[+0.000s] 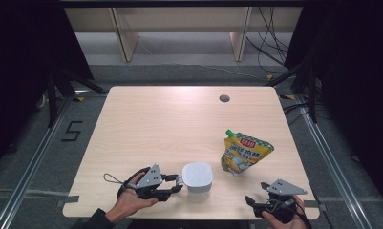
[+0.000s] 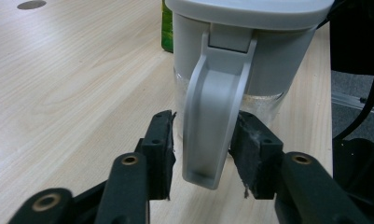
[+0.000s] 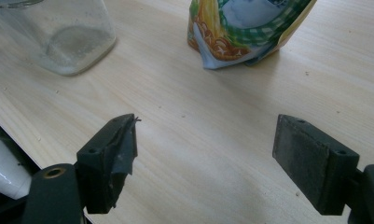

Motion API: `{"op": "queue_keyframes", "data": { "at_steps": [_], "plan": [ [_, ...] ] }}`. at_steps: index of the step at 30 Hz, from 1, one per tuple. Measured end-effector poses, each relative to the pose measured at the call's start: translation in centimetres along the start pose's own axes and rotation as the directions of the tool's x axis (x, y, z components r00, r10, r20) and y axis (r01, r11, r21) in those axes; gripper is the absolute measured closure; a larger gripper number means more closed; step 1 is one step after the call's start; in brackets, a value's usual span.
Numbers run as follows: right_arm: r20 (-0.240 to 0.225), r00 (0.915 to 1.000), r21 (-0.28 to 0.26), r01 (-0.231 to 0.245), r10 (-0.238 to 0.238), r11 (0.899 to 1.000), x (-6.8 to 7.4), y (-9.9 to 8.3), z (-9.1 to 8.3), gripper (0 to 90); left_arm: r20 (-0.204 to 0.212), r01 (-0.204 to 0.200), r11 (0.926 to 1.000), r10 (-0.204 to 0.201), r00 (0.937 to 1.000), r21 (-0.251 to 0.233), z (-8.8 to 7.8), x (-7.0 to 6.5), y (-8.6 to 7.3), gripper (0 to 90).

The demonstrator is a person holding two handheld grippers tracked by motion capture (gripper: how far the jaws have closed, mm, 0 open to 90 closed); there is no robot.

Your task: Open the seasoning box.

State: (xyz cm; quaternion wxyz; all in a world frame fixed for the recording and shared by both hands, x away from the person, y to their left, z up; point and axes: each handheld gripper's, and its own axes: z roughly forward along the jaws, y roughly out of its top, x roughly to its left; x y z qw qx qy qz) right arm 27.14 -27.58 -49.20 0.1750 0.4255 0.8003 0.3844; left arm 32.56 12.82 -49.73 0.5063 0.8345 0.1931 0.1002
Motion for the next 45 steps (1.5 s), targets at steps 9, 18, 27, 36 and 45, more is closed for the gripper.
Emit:
{"op": "queue_keyframes", "data": {
  "at_steps": [9,18,27,36,45],
  "plan": [
    [-0.023,0.9997,-0.006,0.008,-0.008,1.000,0.0,0.0,0.2,22.2,0.006,0.013,0.9999,-0.013,0.9999,0.003,-1.1,0.0,0.7,45.0],
    [-0.037,0.9992,-0.027,-0.015,0.014,1.000,0.6,0.1,0.2,17.9,-0.027,0.128,0.9917,-0.128,0.9914,-0.017,-2.5,-0.4,2.0,30.4],
    [-0.041,0.9988,-0.043,0.027,-0.029,0.999,0.7,0.3,0.2,17.0,-0.045,0.133,0.9904,-0.134,0.9899,-0.040,-3.1,-0.6,2.7,36.7],
    [-0.062,0.9977,-0.032,0.027,-0.029,0.999,0.7,0.4,0.4,16.5,-0.077,0.135,0.9880,-0.140,0.9871,-0.076,-3.6,-0.3,3.3,84.2],
    [-0.050,0.9986,-0.052,0.014,-0.016,0.999,0.9,0.4,0.5,18.3,-0.058,0.080,0.9928,-0.086,0.9946,-0.088,-3.5,-0.8,5.0,88.7]
  ]
}}
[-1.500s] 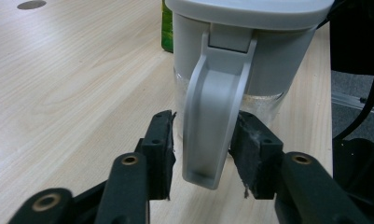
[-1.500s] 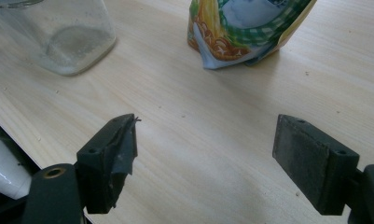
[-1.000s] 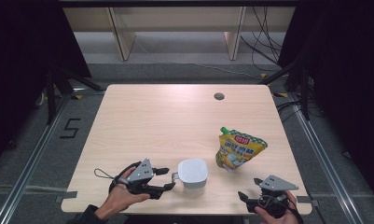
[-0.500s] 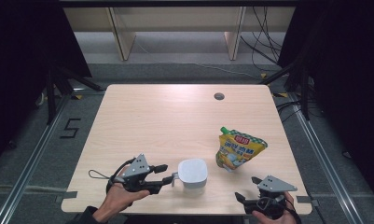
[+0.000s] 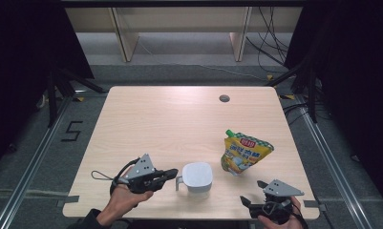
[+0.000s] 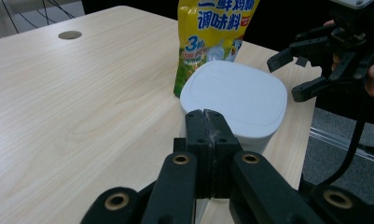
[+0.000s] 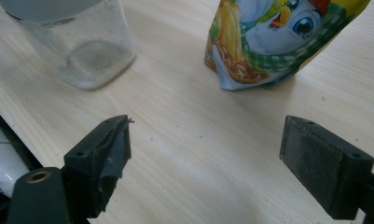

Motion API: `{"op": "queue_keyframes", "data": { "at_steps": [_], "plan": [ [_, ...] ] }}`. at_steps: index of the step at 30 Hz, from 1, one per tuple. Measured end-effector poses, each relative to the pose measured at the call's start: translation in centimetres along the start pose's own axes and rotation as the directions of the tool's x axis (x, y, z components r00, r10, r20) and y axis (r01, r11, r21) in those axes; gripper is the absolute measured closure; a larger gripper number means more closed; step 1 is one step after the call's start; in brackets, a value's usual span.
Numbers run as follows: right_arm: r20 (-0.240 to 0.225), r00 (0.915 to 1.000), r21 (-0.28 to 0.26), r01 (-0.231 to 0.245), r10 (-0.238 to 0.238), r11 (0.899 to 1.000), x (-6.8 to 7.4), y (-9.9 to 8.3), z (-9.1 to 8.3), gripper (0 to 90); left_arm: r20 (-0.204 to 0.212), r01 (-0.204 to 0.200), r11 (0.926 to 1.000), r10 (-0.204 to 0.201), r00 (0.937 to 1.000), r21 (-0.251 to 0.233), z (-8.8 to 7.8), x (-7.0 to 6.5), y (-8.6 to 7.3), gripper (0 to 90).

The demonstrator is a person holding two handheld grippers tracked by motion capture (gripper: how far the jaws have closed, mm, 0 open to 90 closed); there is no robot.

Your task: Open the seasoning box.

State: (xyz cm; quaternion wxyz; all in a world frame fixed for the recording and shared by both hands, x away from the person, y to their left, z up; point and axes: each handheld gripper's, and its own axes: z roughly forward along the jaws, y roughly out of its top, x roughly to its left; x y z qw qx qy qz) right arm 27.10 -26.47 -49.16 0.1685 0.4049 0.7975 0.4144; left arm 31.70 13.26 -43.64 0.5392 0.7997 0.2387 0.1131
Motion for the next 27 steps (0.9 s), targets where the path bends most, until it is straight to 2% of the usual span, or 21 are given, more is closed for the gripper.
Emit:
{"op": "queue_keyframes", "data": {
  "at_steps": [1,3,4,5,6,7,8,9,11,12,13,15,17,18,20,22,23,24,25,27],
  "plan": [
    [0.005,0.9999,-0.015,0.010,-0.010,1.000,0.0,0.0,0.1,19.5,0.009,0.027,0.9996,-0.027,0.9996,-0.011,0.2,-0.3,0.2,88.8],
    [0.012,0.9999,-0.006,-0.003,0.003,1.000,0.3,0.1,0.0,20.2,0.009,0.014,0.9999,-0.014,0.9999,-0.010,0.2,-0.4,0.3,88.8],
    [-0.006,1.0000,-0.006,0.004,-0.004,1.000,0.2,0.1,0.2,20.9,0.012,0.010,0.9999,-0.010,0.9999,-0.009,0.3,-0.4,0.4,88.9],
    [-0.003,0.9996,0.012,-0.028,0.028,1.000,0.5,0.1,0.0,21.3,0.015,0.005,1.0000,-0.004,0.9999,-0.007,0.4,-0.5,0.5,88.9],
    [0.006,0.9999,-0.003,0.011,-0.011,1.000,0.2,0.1,0.1,22.3,0.008,0.009,1.0000,-0.009,0.9999,-0.003,0.5,-0.6,0.6,88.9],
    [-0.010,0.9998,0.003,0.016,-0.016,1.000,0.2,0.1,0.2,26.1,0.008,-0.007,1.0000,0.007,0.9999,0.003,0.8,-0.6,0.7,88.9],
    [-0.010,0.9998,0.003,0.016,-0.016,1.000,0.2,0.1,0.2,26.1,0.008,-0.007,1.0000,0.007,0.9999,0.003,0.8,-0.6,0.7,88.9],
    [-0.016,0.9998,0.008,-0.010,0.010,1.000,0.5,0.0,0.2,26.3,0.014,-0.002,1.0000,0.002,0.9999,0.000,1.0,-0.6,0.7,88.9],
    [-0.026,0.9995,-0.003,0.019,-0.019,1.000,0.2,0.1,0.3,27.7,0.015,-0.014,0.9999,0.014,0.9998,-0.001,1.2,-0.5,0.8,88.9],
    [-0.034,0.9994,0.006,0.006,-0.005,1.000,0.3,0.1,0.2,28.0,0.015,-0.014,0.9999,0.014,0.9998,-0.001,1.2,-0.5,0.8,88.9],
    [-0.013,0.9999,0.010,0.010,-0.010,1.000,0.3,0.0,0.2,28.0,0.009,-0.002,1.0000,0.002,1.0000,0.003,1.2,-0.5,0.8,88.9],
    [-0.007,0.9997,0.003,0.022,-0.022,1.000,0.2,0.0,0.2,28.0,0.008,0.014,0.9999,-0.014,0.9999,0.004,1.3,-0.5,0.7,88.9],
    [-0.015,0.9999,0.005,0.009,-0.009,1.000,0.3,0.0,0.2,28.5,0.024,0.000,1.0000,0.000,0.9997,-0.004,1.4,-0.2,0.7,88.8],
    [-0.022,0.9997,0.019,-0.011,0.011,1.000,0.4,0.0,0.2,28.6,0.017,0.022,0.9998,-0.022,0.9996,-0.001,1.6,-0.2,0.5,88.9],
    [-0.027,0.9996,0.017,-0.006,0.006,1.000,0.4,0.0,0.2,28.6,0.016,0.013,0.9999,-0.013,0.9998,0.000,1.6,-0.2,0.5,88.8],
    [-0.017,0.9996,0.025,-0.022,0.022,0.999,0.6,0.0,0.1,28.7,0.021,0.010,0.9999,-0.010,0.9997,0.003,1.6,-0.3,0.5,88.7],
    [-0.013,0.9999,0.012,0.011,-0.011,1.000,0.3,0.0,0.2,29.0,0.020,0.013,0.9999,-0.013,0.9997,0.000,1.6,-0.4,0.5,88.6],
    [-0.018,0.9998,0.010,0.009,-0.009,1.000,0.3,0.0,0.2,29.7,0.021,0.003,1.0000,-0.003,0.9998,0.001,1.6,-0.4,0.6,88.6],
    [-0.018,0.9991,0.013,0.038,-0.037,0.999,0.3,0.0,0.3,31.5,0.016,0.005,1.0000,-0.005,0.9999,0.007,1.6,-0.3,0.6,88.6],
    [-0.021,0.9989,0.019,0.042,-0.042,0.999,0.3,0.0,0.2,31.7,0.019,0.006,1.0000,-0.006,0.9998,0.007,1.6,-0.3,0.5,88.6]
  ]
}}
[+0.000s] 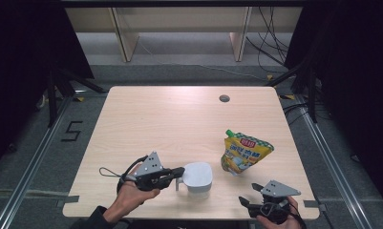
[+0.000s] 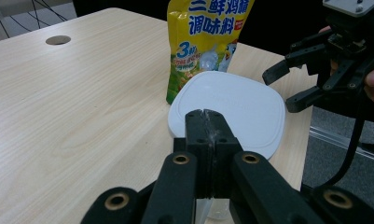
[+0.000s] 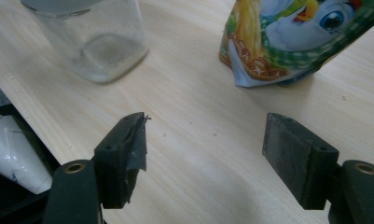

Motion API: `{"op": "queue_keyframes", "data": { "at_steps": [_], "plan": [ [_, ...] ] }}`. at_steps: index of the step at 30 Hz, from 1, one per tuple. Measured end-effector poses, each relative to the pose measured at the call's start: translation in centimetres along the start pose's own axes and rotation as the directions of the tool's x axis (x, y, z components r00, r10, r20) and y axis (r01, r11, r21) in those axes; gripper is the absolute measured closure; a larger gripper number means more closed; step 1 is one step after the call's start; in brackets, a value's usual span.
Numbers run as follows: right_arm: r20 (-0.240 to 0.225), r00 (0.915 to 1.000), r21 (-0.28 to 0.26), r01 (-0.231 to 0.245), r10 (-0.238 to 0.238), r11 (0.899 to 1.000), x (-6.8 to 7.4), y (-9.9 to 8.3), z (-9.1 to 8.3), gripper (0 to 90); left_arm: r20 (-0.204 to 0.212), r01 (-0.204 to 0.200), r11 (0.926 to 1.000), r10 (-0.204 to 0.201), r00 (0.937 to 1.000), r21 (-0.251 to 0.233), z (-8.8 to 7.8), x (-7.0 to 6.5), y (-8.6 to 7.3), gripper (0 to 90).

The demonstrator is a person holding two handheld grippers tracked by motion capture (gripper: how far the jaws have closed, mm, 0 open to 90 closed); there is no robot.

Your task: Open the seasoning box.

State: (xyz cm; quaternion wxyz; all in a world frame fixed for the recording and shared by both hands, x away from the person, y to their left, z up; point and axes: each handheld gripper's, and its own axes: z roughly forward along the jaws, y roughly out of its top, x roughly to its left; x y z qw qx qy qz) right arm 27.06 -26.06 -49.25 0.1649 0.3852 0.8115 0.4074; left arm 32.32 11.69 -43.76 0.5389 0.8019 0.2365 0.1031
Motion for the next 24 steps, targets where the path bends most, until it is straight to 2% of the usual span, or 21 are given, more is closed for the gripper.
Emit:
{"op": "queue_keyframes", "data": {
  "at_steps": [1,2,4,7,8,9,10,11,12,13,14,15,16,18,19,21,22,23,24],
  "plan": [
    [0.001,1.0000,0.007,0.007,-0.007,1.000,0.0,0.0,0.0,32.5,0.000,0.009,1.0000,-0.009,1.0000,-0.003,0.0,0.0,0.0,88.6],
    [-0.005,0.9999,0.011,-0.010,0.010,1.000,0.3,0.0,0.0,33.0,-0.002,0.025,0.9997,-0.025,0.9997,-0.008,0.0,0.0,-0.1,88.6],
    [-0.011,0.9999,0.002,0.005,-0.005,1.000,0.2,0.0,0.1,34.2,-0.005,0.004,1.0000,-0.004,1.0000,-0.007,0.0,0.0,-0.1,88.5],
    [-0.016,0.9999,-0.004,0.005,-0.005,1.000,0.2,0.0,0.0,36.5,-0.006,0.004,1.0000,-0.004,1.0000,-0.007,0.0,0.0,-0.1,88.5],
    [-0.028,0.9994,-0.007,-0.020,0.020,1.000,0.3,0.1,-0.1,44.1,-0.006,0.006,0.9999,-0.007,1.0000,-0.008,0.0,0.0,-0.1,88.5],
    [-0.028,0.9994,-0.007,-0.020,0.020,1.000,0.3,0.1,-0.1,44.1,-0.006,0.005,1.0000,-0.005,1.0000,-0.008,0.0,0.0,-0.2,88.5],
    [-0.025,0.9997,-0.034,-0.005,0.004,0.999,0.3,0.2,-0.2,45.9,-0.007,0.011,0.9999,-0.011,0.9999,-0.008,0.0,0.0,-0.2,88.4],
    [-0.055,0.9984,-0.051,-0.014,0.011,0.999,0.3,0.3,-0.3,48.6,-0.007,0.007,0.9999,-0.007,0.9999,-0.010,0.0,0.0,-0.2,88.2],
    [-0.054,0.9985,-0.058,-0.013,0.010,0.998,0.4,0.4,-0.5,52.8,-0.007,0.009,0.9999,-0.009,0.9999,-0.010,0.0,0.0,-0.2,88.2],
    [-0.047,0.9988,-0.088,0.008,-0.013,0.996,0.5,0.6,-0.6,58.2,-0.007,0.009,0.9999,-0.009,0.9999,-0.010,0.0,0.0,-0.2,88.1],
    [-0.047,0.9988,-0.104,0.004,-0.009,0.995,0.7,0.7,-0.7,61.9,-0.006,0.005,0.9999,-0.005,1.0000,-0.012,0.0,0.0,-0.2,88.2],
    [-0.019,0.9989,-0.136,0.041,-0.044,0.990,1.1,1.1,-1.0,66.7,-0.012,0.010,0.9999,-0.010,0.9999,-0.011,-0.1,0.0,-0.3,88.2],
    [-0.019,0.9989,-0.136,0.041,-0.044,0.990,1.1,1.1,-1.0,66.7,-0.012,0.010,0.9999,-0.010,0.9999,-0.011,-0.1,0.0,-0.3,88.2],
    [-0.018,0.9968,-0.154,0.075,-0.079,0.985,1.5,1.5,-1.2,69.8,-0.007,0.004,0.9999,-0.004,1.0000,-0.013,-0.1,0.0,-0.3,88.2],
    [-0.009,0.9981,-0.155,0.058,-0.060,0.986,1.8,1.6,-1.3,71.8,-0.008,0.006,0.9999,-0.006,0.9999,-0.014,-0.1,0.0,-0.3,88.2],
    [-0.027,0.9946,-0.172,0.094,-0.100,0.981,2.0,1.9,-1.1,74.5,-0.004,-0.006,0.9999,0.006,1.0000,-0.014,-0.1,0.1,-0.3,88.1],
    [-0.038,0.9950,-0.180,0.084,-0.092,0.980,2.2,2.1,-0.9,76.5,-0.004,-0.005,0.9999,0.005,1.0000,-0.014,-0.1,0.1,-0.3,88.2],
    [-0.043,0.9936,-0.197,0.094,-0.104,0.976,2.2,2.3,-0.8,78.0,-0.004,-0.006,0.9999,0.006,1.0000,-0.014,-0.1,0.1,-0.3,88.1],
    [-0.043,0.9936,-0.197,0.094,-0.104,0.976,2.2,2.3,-0.8,78.0,-0.005,-0.007,0.9999,0.007,1.0000,-0.014,-0.1,0.1,-0.3,88.1]
  ]
}}
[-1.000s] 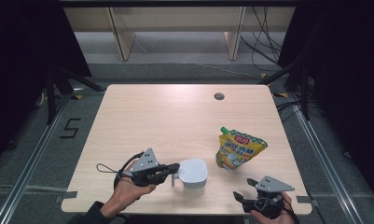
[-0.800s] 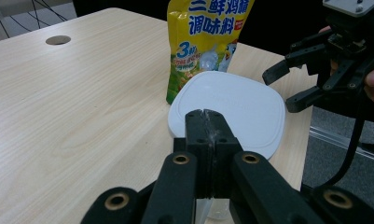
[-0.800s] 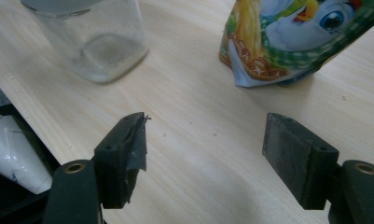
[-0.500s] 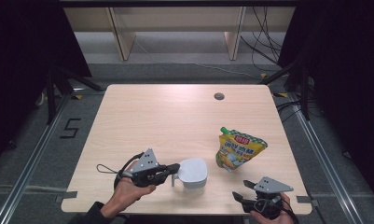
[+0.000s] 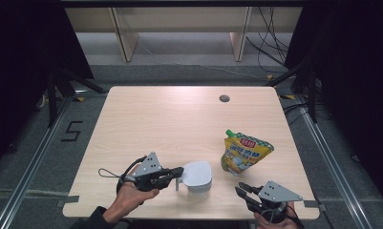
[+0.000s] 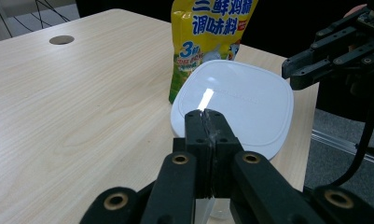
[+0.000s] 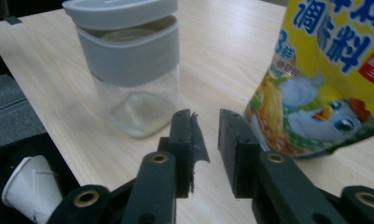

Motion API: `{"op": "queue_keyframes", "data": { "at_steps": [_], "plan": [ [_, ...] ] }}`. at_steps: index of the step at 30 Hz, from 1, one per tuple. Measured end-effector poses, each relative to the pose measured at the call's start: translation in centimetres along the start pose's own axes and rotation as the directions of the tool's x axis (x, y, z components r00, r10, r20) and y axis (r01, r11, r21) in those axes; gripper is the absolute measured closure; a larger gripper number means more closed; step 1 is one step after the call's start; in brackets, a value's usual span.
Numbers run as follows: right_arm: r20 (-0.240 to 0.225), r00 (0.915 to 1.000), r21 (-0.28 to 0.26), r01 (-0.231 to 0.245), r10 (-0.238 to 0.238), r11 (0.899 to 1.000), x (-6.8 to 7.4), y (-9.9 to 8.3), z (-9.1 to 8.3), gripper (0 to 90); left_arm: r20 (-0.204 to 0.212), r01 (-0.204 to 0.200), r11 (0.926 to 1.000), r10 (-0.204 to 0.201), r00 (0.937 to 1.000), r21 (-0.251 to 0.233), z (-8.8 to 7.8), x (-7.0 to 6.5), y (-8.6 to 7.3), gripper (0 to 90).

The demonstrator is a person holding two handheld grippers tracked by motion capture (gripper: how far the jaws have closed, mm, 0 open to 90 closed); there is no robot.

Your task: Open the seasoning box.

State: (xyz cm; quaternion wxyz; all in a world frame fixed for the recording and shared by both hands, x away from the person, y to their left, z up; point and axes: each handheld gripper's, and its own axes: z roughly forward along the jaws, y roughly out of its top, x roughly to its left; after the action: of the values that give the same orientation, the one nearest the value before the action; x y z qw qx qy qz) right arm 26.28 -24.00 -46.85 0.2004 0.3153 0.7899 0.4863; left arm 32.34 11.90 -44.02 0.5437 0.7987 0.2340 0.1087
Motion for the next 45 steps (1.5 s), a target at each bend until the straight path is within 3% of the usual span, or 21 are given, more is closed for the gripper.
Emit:
{"op": "queue_keyframes", "data": {
  "at_steps": [3,4,8,12,13,16,19,20,22,27,36,44,45],
  "plan": [
    [-0.021,0.9994,-0.007,-0.027,0.027,1.000,0.3,0.5,0.2,81.6,0.000,0.005,1.0000,-0.005,1.0000,0.000,0.0,0.0,0.0,88.1],
    [-0.009,0.9999,-0.023,0.013,-0.013,1.000,0.2,0.7,0.4,82.5,-0.001,0.006,1.0000,-0.006,1.0000,0.000,0.0,0.0,0.0,88.1],
    [-0.033,0.9994,-0.026,0.013,-0.014,1.000,0.7,1.1,0.9,86.1,-0.001,0.003,1.0000,-0.003,1.0000,0.002,0.0,0.0,0.0,88.2],
    [-0.044,0.9988,-0.063,0.020,-0.023,0.998,1.2,1.6,1.5,89.9,-0.008,0.025,0.9997,-0.025,0.9997,0.001,-0.1,0.0,-0.2,88.1],
    [-0.060,0.9981,-0.040,0.014,-0.016,0.999,1.3,1.8,1.5,90.0,-0.005,0.018,0.9998,-0.018,0.9998,0.003,-0.1,0.0,-0.2,88.1],
    [-0.069,0.9968,-0.072,0.035,-0.040,0.997,1.6,2.1,2.0,90.0,-0.008,0.014,0.9999,-0.014,0.9999,0.001,-0.1,0.0,-0.2,88.1],
    [-0.071,0.9964,-0.055,0.043,-0.047,0.998,1.9,2.6,2.4,90.0,-0.010,0.018,0.9998,-0.018,0.9998,0.004,-0.1,0.0,-0.2,88.1],
    [-0.063,0.9954,-0.052,0.069,-0.072,0.996,1.9,2.9,2.9,90.0,-0.003,-0.010,0.9999,0.010,0.9999,0.005,-0.1,0.1,-0.2,88.1],
    [-0.070,0.9952,-0.055,0.065,-0.068,0.996,1.9,2.9,3.1,90.0,-0.008,0.006,1.0000,-0.006,1.0000,0.006,-0.2,0.0,-0.2,88.1],
    [-0.085,0.9926,-0.051,0.083,-0.087,0.995,2.1,3.4,3.9,90.0,-0.003,-0.009,0.9999,0.009,1.0000,0.006,-0.2,0.1,-0.2,88.1],
    [-0.089,0.9901,-0.047,0.105,-0.109,0.993,2.7,3.9,4.0,90.0,-0.012,0.010,0.9999,-0.010,0.9999,0.003,-0.2,-0.1,-0.3,88.1],
    [-0.094,0.9910,-0.048,0.091,-0.095,0.995,3.0,4.1,4.4,90.0,-0.014,0.006,1.0000,-0.006,0.9999,0.004,-0.2,-0.1,-0.3,88.1],
    [-0.092,0.9883,-0.064,0.116,-0.122,0.991,3.0,4.2,4.5,90.0,-0.006,0.013,0.9999,-0.013,0.9999,-0.002,-0.1,-0.1,-0.3,88.1]
  ]
}}
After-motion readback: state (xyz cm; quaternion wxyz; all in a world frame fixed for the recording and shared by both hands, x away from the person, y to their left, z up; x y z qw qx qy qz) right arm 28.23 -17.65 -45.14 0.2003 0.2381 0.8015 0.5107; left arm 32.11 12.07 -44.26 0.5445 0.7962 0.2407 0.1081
